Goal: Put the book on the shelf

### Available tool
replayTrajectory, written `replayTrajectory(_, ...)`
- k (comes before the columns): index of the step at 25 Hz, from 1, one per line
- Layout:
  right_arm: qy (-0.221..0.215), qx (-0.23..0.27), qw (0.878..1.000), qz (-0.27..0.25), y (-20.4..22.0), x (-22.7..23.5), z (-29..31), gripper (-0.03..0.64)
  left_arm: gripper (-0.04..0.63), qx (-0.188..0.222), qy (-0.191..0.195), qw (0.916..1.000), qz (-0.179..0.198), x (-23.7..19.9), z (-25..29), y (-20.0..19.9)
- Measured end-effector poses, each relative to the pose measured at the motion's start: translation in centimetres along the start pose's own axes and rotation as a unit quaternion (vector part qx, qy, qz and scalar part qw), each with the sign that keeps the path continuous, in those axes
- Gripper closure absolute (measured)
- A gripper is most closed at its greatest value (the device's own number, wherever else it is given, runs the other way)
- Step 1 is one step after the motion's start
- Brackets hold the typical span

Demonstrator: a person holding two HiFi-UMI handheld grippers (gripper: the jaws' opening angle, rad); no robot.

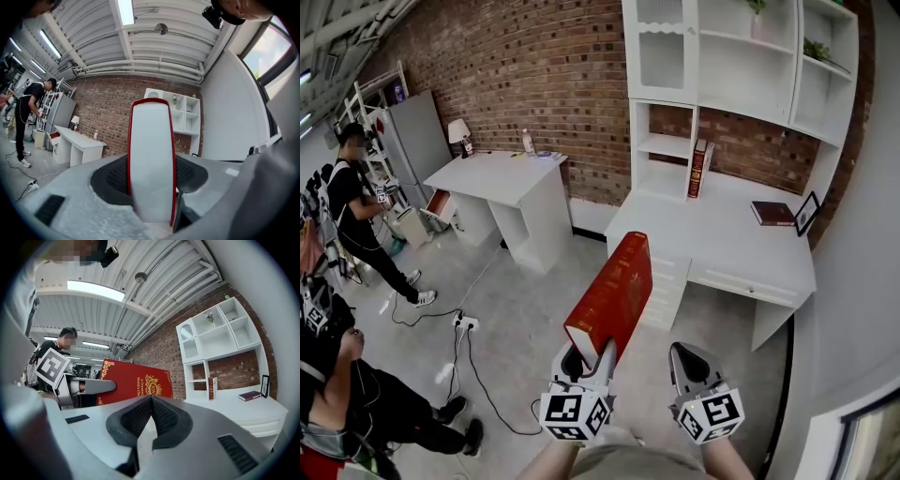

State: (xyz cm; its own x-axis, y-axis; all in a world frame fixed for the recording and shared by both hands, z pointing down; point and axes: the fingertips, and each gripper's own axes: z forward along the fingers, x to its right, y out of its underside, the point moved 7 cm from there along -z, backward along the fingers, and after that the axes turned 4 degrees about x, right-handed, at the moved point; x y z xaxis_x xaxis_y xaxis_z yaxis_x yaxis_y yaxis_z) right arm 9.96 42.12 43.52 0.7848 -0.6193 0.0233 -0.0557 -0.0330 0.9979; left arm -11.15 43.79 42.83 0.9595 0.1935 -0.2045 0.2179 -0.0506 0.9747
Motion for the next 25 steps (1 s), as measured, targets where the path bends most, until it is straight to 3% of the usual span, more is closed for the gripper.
replayTrajectory(11,0.012,0.001,1.0,0.004,0.1,0.7,0.0,0.611,0.353,-0.001,0.008,1.0,0.001,0.1,0.9,0.1)
replayTrajectory(25,0.029,0.0,1.0,0.002,0.2,4.0,4.4,0.611,0.353,-0.003,0.023,0.9997,-0.003,-1.3,6.8,0.3)
